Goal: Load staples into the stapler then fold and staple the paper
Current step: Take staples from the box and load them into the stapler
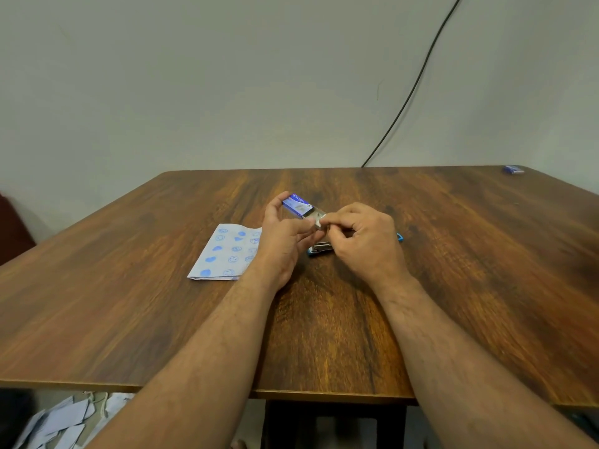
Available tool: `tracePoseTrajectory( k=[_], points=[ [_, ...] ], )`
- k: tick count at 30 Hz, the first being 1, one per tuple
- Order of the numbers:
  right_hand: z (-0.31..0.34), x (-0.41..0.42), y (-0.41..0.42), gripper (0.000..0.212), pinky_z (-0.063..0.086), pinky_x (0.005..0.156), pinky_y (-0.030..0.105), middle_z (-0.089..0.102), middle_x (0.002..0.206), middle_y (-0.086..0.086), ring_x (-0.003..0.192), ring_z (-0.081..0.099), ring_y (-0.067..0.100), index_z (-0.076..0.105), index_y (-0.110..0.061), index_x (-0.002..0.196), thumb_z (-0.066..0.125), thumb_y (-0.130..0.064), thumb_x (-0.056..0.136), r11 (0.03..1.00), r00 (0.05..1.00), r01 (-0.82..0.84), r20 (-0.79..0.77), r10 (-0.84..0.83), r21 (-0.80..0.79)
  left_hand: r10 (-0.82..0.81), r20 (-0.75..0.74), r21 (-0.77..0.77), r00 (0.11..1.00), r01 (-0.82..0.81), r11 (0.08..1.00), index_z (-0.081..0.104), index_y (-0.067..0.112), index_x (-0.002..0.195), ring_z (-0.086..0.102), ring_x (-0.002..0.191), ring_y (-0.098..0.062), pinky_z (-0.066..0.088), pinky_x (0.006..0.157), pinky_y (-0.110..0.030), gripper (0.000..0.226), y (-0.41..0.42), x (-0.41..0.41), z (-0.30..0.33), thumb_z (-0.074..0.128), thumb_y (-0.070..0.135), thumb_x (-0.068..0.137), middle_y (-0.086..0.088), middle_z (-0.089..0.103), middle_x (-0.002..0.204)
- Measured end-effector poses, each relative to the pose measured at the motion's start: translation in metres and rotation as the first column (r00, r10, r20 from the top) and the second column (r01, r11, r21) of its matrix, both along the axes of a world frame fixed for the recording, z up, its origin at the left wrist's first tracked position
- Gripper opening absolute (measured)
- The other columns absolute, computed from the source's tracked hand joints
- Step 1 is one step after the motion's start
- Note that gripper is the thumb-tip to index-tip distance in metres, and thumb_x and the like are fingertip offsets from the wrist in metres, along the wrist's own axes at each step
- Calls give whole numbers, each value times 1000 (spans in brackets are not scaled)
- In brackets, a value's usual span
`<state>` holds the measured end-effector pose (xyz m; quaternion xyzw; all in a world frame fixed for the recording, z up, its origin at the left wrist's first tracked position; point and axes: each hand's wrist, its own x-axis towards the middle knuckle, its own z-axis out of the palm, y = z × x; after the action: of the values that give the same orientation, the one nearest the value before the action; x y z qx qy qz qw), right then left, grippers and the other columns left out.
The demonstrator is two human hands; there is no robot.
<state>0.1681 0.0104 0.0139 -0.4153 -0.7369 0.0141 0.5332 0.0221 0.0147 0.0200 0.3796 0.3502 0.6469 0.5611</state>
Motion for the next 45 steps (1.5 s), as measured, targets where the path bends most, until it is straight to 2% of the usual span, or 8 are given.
tracePoseTrajectory(
  k=[3,10,21,30,33,38,42,45],
  points=[
    [1,1,-1,21,53,72,15,72,88,-3,79,66,6,82,-16,98,69,-6,85,1000,1000,7,-27,-7,22,-30,-42,73,999,33,997,36,20,145,72,85,-24,61,76,-30,76,0,0,-3,58,-20,85,-21,66,107],
    [3,1,-2,22,55,75,19,73,93,-3,83,66,6,81,-16,102,69,-6,87,1000,999,-2,-32,2,24,40,-202,156,979,-8,988,42,20,144,71,105,-27,53,100,-48,92,-1,1,-6,77,-4,62,-13,55,141],
    [1,1,0,22,50,73,12,73,92,-6,82,65,3,81,-17,102,70,-8,87,1000,999,-21,-35,21,-1,200,-356,271,913,-104,957,53,13,136,70,70,-6,56,74,-22,67,-4,3,-4,74,-13,78,-3,61,128],
    [2,-1,0,23,50,76,10,73,90,-3,79,66,4,82,-16,95,65,-4,84,996,993,69,-99,-62,59,279,-363,216,889,-211,953,63,17,127,73,98,-17,61,79,-32,49,-1,1,-5,80,16,81,-8,73,112],
    [2,-1,0,21,48,78,7,73,93,-3,83,65,3,80,-15,98,65,-6,86,996,994,84,-69,-81,34,417,-502,252,758,-334,908,61,22,130,67,101,-9,57,88,-30,51,0,-2,-6,77,28,82,1,70,119],
    [2,-1,1,17,54,78,15,74,94,-3,84,66,5,79,-16,99,67,-8,89,994,990,105,-96,-105,-3,468,-849,326,244,-455,829,58,36,123,54,118,-17,30,102,-41,41,4,-9,-10,67,49,85,8,68,118],
    [3,-1,1,16,53,78,14,73,94,-4,85,66,5,78,-16,99,67,-10,90,994,990,107,-90,-109,-22,357,-925,259,133,-467,845,60,36,97,56,108,-18,25,95,-42,29,10,-11,-15,71,55,78,7,71,95],
    [3,-2,1,16,52,77,14,71,92,-5,83,64,4,79,-16,97,67,-9,89,993,990,114,-86,-115,-20,289,-952,215,98,-459,862,65,36,100,58,109,-21,24,94,-43,29,12,-11,-15,72,56,80,4,73,97]
  ],
)
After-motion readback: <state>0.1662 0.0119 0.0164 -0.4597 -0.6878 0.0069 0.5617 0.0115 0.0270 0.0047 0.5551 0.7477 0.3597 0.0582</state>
